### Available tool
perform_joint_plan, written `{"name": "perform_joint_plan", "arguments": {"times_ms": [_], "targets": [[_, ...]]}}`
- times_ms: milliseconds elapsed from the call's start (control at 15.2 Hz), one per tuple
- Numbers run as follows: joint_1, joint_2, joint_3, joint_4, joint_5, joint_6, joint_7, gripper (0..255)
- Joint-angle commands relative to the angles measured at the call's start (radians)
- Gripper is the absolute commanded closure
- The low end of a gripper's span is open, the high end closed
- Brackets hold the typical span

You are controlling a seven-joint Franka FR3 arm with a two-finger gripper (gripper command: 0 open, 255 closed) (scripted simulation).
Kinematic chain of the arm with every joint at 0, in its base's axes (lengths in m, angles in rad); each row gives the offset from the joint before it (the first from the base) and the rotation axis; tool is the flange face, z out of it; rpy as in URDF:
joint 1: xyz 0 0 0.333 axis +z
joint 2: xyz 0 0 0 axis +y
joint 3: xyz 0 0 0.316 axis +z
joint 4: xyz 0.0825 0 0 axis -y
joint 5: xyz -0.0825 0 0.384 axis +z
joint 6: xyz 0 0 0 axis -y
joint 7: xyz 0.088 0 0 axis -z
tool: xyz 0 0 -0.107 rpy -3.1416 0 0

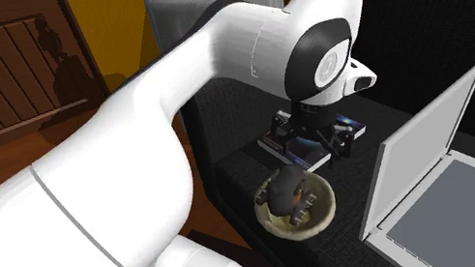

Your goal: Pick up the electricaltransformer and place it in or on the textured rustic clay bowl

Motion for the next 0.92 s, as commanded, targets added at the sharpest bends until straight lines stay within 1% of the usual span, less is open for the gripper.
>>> {"name": "perform_joint_plan", "arguments": {"times_ms": [0, 66, 330, 858], "targets": [[0.0, 0.0, 0.0, 0.0, 0.0, 0.0, 0.0, 0], [0.0, 0.0, 0.0, 0.0, 0.0, 0.0, 0.0, 0], [0.012, 0.048, 0.01, 0.159, 0.015, -0.11, -0.007, 0], [0.012, 0.048, 0.01, 0.158, 0.015, -0.11, -0.008, 0]]}}
